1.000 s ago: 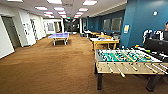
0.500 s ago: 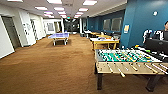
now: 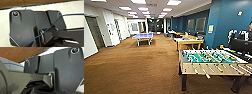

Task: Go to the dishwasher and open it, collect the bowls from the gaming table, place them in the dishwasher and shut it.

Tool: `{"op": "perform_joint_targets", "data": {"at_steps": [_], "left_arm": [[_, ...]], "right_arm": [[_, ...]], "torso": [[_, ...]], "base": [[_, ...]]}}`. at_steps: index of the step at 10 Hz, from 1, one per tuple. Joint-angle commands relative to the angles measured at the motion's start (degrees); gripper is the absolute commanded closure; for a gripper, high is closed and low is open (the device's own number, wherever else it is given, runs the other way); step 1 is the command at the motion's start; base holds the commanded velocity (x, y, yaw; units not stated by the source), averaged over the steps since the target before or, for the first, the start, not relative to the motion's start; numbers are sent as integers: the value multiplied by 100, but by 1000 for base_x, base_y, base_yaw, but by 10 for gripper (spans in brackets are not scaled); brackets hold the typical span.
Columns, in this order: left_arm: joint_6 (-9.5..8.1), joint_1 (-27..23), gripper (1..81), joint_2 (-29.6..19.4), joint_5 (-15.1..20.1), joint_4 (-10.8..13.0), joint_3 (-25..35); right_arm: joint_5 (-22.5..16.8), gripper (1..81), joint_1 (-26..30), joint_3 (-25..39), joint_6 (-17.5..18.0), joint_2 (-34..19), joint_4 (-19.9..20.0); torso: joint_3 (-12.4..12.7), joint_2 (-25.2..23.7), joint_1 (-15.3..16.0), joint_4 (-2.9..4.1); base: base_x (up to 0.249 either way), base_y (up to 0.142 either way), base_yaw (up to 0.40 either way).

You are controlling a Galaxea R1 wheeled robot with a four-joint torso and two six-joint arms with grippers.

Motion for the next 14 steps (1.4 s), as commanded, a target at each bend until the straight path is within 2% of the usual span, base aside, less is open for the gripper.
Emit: {"op": "perform_joint_targets", "data": {"at_steps": [1, 14], "left_arm": [[-20, -273, 10, -43, 238, -37, 56], [-20, -238, 10, -17, 203, -73, 56]], "right_arm": [[-204, 10, 263, 57, -21, 29, -123], [-177, 10, 219, 57, -30, 20, -131]], "torso": [[0, 0, 0, 0], [0, 2, 5, 0]], "base": [[114, 0, 0], [146, 0, 0]]}}
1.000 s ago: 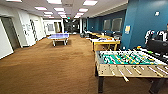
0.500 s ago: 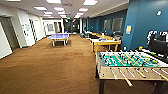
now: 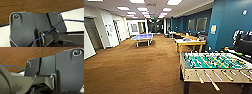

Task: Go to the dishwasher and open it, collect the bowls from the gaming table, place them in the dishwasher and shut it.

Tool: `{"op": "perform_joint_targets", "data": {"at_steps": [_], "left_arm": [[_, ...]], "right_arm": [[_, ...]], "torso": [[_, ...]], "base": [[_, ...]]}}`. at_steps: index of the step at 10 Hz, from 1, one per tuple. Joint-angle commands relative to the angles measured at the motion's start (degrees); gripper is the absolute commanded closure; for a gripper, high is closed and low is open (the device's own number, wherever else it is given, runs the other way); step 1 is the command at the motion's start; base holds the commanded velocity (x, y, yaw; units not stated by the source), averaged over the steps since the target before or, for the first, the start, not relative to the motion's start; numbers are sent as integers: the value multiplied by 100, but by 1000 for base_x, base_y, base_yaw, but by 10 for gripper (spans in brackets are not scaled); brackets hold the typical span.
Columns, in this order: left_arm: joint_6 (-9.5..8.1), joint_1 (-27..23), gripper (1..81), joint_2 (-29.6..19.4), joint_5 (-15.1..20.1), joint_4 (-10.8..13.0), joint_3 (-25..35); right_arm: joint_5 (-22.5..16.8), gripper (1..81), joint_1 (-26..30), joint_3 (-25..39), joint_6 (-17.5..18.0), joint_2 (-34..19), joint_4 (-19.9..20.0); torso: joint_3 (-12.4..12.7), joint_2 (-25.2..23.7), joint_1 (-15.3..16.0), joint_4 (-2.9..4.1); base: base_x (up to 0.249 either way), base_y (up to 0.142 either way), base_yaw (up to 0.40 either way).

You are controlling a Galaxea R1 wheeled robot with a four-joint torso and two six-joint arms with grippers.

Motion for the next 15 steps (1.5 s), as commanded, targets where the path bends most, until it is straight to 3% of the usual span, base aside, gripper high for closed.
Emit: {"op": "perform_joint_targets", "data": {"at_steps": [1, 15], "left_arm": [[-20, -197, 10, -33, 262, -31, 62], [-20, -135, 10, -6, 236, -31, 62]], "right_arm": [[-231, 10, 215, 59, -30, 3, -94], [-196, 10, 179, -81, -21, 3, -138]], "torso": [[0, 0, 0, 0], [4, -4, -9, 0]], "base": [[133, 0, 0], [132, 0, 0]]}}
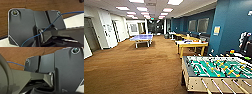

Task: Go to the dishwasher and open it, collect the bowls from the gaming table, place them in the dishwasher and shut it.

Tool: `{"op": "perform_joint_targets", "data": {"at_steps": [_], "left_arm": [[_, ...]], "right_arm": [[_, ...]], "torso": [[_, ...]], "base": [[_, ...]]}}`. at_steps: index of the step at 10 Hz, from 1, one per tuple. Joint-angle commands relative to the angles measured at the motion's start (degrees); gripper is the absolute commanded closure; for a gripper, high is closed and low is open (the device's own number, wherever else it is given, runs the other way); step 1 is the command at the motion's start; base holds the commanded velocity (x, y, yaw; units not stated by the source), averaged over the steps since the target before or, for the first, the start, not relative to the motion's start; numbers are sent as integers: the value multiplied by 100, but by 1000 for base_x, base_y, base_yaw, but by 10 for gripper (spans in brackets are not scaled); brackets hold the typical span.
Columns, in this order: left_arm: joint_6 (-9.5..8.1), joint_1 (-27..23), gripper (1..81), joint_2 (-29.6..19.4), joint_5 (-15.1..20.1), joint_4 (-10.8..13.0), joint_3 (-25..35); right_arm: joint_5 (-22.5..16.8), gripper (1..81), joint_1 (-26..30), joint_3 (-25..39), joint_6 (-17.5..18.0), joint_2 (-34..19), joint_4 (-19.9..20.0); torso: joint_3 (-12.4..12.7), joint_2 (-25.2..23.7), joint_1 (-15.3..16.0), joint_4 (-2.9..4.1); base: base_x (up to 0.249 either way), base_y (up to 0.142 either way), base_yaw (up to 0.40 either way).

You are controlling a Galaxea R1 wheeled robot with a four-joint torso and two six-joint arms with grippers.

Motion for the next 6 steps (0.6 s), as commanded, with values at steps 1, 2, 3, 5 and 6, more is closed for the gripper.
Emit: {"op": "perform_joint_targets", "data": {"at_steps": [1, 2, 3, 5, 6], "left_arm": [[-20, -278, 10, -27, 251, -15, 45], [-20, -278, 10, -27, 251, -24, 45], [-20, -277, 10, -27, 251, -15, 45], [-20, -278, 10, -27, 251, -15, 45], [-20, -278, 10, -27, 251, -15, 45]], "right_arm": [[-203, 10, 267, -18, -19, 7, -88], [-203, 10, 267, -18, -19, 7, -88], [-203, 10, 258, -9, -19, 7, -97], [-203, 10, 250, -18, -19, 7, -97], [-203, 10, 250, -18, -19, 7, -97]], "torso": [[0, 0, 0, 0], [-2, 0, 2, 0], [0, 0, 0, 0], [0, 0, 0, 0], [0, 0, 0, 0]], "base": [[133, 0, 0], [133, 0, 0], [132, 0, 0], [132, 0, 0], [133, 0, 0]]}}
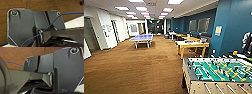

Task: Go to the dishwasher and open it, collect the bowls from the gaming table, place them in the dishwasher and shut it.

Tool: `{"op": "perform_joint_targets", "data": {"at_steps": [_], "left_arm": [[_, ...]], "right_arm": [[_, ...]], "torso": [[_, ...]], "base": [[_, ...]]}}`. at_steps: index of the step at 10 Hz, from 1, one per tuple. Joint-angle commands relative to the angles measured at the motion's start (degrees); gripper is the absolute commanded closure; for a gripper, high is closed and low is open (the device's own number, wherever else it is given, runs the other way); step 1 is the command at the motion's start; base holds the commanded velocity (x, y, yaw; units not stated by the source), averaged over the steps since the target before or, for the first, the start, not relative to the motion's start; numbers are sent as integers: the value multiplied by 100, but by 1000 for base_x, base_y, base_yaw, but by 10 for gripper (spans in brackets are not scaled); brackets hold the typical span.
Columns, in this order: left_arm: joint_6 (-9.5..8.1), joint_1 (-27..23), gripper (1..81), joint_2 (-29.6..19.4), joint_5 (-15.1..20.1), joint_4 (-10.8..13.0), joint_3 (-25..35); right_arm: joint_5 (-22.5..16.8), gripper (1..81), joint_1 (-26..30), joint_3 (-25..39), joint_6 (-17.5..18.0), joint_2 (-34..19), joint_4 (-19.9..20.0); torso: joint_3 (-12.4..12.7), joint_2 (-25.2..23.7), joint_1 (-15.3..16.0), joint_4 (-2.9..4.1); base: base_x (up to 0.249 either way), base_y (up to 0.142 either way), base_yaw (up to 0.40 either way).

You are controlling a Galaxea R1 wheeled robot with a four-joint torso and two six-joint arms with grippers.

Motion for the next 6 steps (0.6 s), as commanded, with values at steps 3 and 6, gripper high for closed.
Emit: {"op": "perform_joint_targets", "data": {"at_steps": [3, 6], "left_arm": [[-20, -261, 10, -48, 258, -12, 45], [-20, -260, 10, -57, 258, -20, 45]], "right_arm": [[-205, 10, 247, 52, -19, 16, -97], [-205, 10, 247, 61, -19, 16, -105]], "torso": [[0, 0, 0, 0], [0, 0, 0, 0]], "base": [[133, 0, 0], [132, 0, 0]]}}
